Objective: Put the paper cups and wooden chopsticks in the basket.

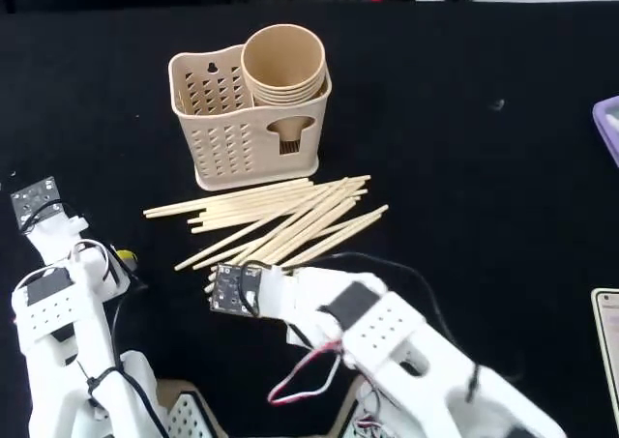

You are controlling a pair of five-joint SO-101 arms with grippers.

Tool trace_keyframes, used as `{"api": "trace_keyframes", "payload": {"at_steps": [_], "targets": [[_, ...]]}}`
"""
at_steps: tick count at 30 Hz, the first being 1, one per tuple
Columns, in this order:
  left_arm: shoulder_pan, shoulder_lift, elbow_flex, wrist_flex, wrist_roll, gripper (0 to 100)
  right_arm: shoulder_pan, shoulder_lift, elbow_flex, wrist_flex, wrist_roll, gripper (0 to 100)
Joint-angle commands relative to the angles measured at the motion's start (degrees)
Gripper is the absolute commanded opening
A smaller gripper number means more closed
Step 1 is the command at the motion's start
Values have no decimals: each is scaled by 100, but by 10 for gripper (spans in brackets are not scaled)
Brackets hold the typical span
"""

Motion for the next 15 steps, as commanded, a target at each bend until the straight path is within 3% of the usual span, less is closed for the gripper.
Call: {"api": "trace_keyframes", "payload": {"at_steps": [1, 5, 10, 15], "targets": [[48, -70, -48, -62, 70, 270, -18, -804, -295, 360, 26, 11], [48, -70, -48, -62, 62, 270, 273, -954, 4, 237, 123, 11], [48, -70, -40, -62, 62, 270, 1169, -945, 875, -510, 677, 18], [48, -70, -40, -62, 62, 270, 1688, -936, 1112, -475, 668, 179]]}}
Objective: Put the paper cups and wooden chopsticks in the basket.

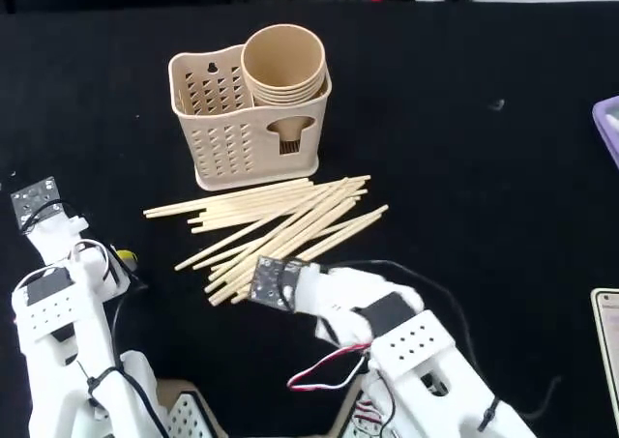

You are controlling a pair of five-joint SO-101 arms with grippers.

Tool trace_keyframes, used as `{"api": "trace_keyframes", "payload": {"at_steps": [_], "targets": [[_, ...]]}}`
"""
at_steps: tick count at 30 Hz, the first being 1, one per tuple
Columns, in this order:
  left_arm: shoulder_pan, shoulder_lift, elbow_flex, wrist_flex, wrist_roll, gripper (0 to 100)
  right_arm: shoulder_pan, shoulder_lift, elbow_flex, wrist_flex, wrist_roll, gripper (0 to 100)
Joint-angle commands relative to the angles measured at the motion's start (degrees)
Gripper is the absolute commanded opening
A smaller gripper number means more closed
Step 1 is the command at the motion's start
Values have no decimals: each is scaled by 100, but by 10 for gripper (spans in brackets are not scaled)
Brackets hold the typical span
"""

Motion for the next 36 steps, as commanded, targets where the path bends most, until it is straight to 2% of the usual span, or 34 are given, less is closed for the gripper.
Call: {"api": "trace_keyframes", "payload": {"at_steps": [1, 13, 20, 29, 35, 36], "targets": [[48, -70, -40, -62, 62, 270, 378, -110, -13, -18, 62, 193], [48, -70, -40, -62, 44, 270, 475, -119, -13, -35, 141, 175], [48, -70, -40, -62, 44, 270, 457, -110, 127, 18, 571, 160], [48, -70, -40, -62, 35, 270, -220, -110, 119, 185, 554, 154], [48, -70, -40, -62, 35, 270, -220, -145, 127, 185, 571, 10], [48, -70, -40, -62, 35, 270, -211, -145, 101, 185, 563, 11]]}}
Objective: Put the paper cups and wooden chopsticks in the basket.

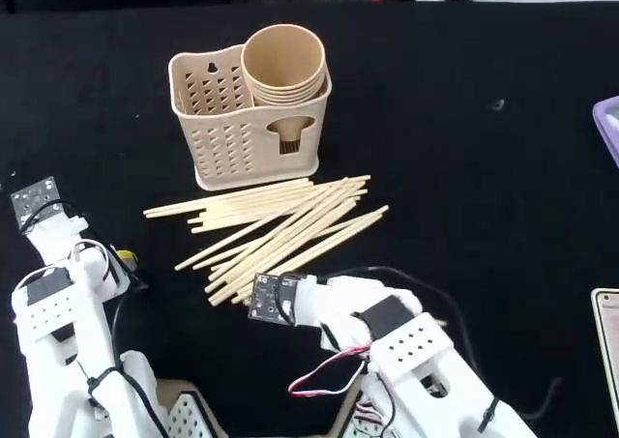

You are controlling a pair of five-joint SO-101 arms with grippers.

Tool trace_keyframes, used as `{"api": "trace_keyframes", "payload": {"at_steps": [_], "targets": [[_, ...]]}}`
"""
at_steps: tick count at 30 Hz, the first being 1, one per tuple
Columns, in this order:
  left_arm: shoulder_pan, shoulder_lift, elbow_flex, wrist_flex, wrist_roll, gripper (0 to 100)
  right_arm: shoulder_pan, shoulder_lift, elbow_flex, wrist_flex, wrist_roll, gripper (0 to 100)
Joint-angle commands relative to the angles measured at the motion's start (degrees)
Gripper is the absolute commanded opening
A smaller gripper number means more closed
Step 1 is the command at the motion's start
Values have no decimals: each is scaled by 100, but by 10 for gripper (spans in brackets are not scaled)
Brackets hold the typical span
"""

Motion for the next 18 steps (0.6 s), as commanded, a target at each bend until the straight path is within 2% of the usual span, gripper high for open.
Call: {"api": "trace_keyframes", "payload": {"at_steps": [1, 6, 13, 18], "targets": [[48, -70, -40, -62, 35, 270, -35, -145, -154, 62, 35, 15], [48, -70, -40, -62, 35, 270, 308, -145, -919, 316, 35, 11], [48, -70, -40, -62, 35, 270, 316, -154, -1604, 695, 26, 11], [48, -70, -40, -62, 35, 270, -220, -119, -910, 396, -325, 11]]}}
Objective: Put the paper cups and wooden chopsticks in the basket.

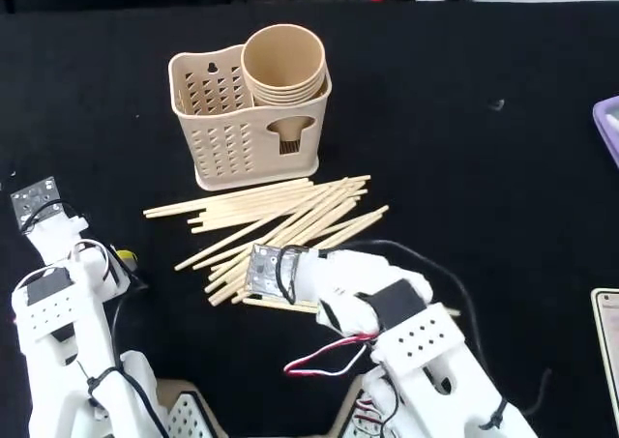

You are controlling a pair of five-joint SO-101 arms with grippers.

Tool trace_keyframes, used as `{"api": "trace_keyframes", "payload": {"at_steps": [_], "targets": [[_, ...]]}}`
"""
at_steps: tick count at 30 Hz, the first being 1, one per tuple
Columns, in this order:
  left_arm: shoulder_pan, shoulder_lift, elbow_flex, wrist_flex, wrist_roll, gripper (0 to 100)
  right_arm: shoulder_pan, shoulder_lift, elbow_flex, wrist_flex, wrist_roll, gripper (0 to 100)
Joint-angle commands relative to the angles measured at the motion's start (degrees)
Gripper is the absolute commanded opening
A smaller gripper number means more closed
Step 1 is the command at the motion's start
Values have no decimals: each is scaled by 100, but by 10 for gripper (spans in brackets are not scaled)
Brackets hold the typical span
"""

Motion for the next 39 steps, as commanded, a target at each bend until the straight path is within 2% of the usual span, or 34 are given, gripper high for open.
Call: {"api": "trace_keyframes", "payload": {"at_steps": [1, 5, 10, 16, 27, 34, 39], "targets": [[48, -70, -40, -62, 35, 270, -448, -57, 523, -413, -273, 11], [48, -70, -40, -62, 35, 270, -527, -48, 1024, -1020, -589, 30], [48, -70, -40, -62, 35, 270, -527, -48, 1033, -835, -879, 162], [48, -70, -40, -62, 35, 270, -554, -48, 1068, -800, -862, 128], [48, -70, -40, -62, 35, 270, -835, -48, 1033, -396, -844, 148], [48, -70, -40, -62, 35, 270, -844, -48, 1033, -246, -563, 149], [48, -70, -40, -62, 35, 270, -835, -40, 1007, -264, -589, 211]]}}
